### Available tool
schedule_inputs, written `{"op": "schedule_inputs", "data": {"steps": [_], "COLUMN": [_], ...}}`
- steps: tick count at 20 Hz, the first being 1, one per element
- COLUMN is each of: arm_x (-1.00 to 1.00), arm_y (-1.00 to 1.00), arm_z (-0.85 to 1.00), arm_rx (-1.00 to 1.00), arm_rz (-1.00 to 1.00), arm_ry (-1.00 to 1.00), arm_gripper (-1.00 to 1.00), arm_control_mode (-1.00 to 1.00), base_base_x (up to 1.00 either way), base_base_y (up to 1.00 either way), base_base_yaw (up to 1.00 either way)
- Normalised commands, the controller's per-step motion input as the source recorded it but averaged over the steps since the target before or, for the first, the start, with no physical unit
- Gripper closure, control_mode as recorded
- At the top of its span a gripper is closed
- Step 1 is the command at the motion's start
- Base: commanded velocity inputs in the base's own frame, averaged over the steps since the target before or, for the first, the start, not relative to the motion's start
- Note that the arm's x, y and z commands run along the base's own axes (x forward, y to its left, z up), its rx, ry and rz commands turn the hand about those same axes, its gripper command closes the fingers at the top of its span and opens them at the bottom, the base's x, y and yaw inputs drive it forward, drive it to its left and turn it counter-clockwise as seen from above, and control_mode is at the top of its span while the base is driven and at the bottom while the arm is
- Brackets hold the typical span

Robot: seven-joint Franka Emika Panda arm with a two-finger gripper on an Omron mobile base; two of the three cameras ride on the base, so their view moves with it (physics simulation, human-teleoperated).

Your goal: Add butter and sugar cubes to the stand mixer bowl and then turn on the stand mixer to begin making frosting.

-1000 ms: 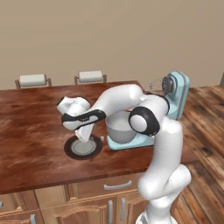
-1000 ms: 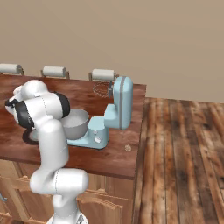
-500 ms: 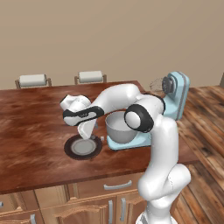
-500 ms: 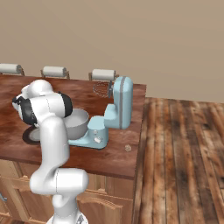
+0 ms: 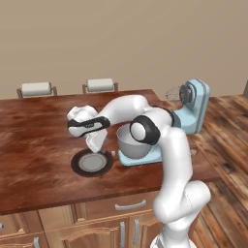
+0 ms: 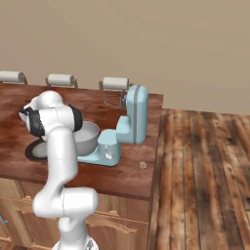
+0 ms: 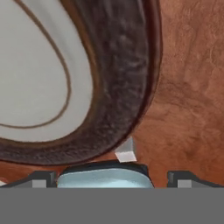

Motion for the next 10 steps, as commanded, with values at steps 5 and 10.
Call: {"op": "schedule_inputs", "data": {"steps": [5,10], "arm_x": [0.12,0.15], "arm_y": [0.0,0.0], "arm_z": [-0.22,-0.15], "arm_rx": [-0.06,-0.01], "arm_rz": [0.0,0.02], "arm_ry": [0.09,0.0], "arm_gripper": [-1.0,-1.0], "arm_control_mode": [-1.0,-1.0], "base_base_x": [0.0,0.0], "base_base_y": [0.0,0.0], "base_base_yaw": [0.0,0.0]}}
